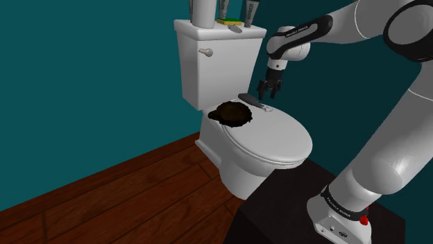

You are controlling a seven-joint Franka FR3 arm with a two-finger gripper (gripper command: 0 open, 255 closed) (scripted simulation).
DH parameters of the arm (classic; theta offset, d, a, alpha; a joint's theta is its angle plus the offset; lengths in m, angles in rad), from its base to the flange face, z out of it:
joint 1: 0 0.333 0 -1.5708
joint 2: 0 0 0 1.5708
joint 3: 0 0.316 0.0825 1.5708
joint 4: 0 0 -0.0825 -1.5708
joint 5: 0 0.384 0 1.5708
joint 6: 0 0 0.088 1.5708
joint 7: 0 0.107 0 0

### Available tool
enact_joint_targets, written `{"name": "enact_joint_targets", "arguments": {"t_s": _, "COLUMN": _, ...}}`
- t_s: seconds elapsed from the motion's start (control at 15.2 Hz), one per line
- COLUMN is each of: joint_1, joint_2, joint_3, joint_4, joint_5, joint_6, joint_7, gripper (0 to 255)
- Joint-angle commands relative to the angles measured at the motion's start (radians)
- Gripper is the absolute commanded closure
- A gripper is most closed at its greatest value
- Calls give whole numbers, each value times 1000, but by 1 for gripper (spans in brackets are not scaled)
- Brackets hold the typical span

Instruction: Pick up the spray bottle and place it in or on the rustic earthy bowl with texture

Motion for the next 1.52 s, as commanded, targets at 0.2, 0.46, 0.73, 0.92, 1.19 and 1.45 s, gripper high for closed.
{"name": "enact_joint_targets", "arguments": {"t_s": 0.2, "joint_1": -53, "joint_2": 199, "joint_3": -11, "joint_4": 171, "joint_5": 114, "joint_6": 22, "joint_7": -63, "gripper": 0}}
{"name": "enact_joint_targets", "arguments": {"t_s": 0.46, "joint_1": -110, "joint_2": 354, "joint_3": -5, "joint_4": 325, "joint_5": 197, "joint_6": 15, "joint_7": -99, "gripper": 0}}
{"name": "enact_joint_targets", "arguments": {"t_s": 0.73, "joint_1": -161, "joint_2": 474, "joint_3": 8, "joint_4": 459, "joint_5": 250, "joint_6": -3, "joint_7": -113, "gripper": 0}}
{"name": "enact_joint_targets", "arguments": {"t_s": 0.92, "joint_1": -159, "joint_2": 489, "joint_3": 13, "joint_4": 442, "joint_5": 258, "joint_6": 29, "joint_7": -118, "gripper": 0}}
{"name": "enact_joint_targets", "arguments": {"t_s": 1.19, "joint_1": -156, "joint_2": 516, "joint_3": 22, "joint_4": 421, "joint_5": 271, "joint_6": 76, "joint_7": -126, "gripper": 0}}
{"name": "enact_joint_targets", "arguments": {"t_s": 1.45, "joint_1": -156, "joint_2": 516, "joint_3": 22, "joint_4": 421, "joint_5": 271, "joint_6": 76, "joint_7": -126, "gripper": 0}}
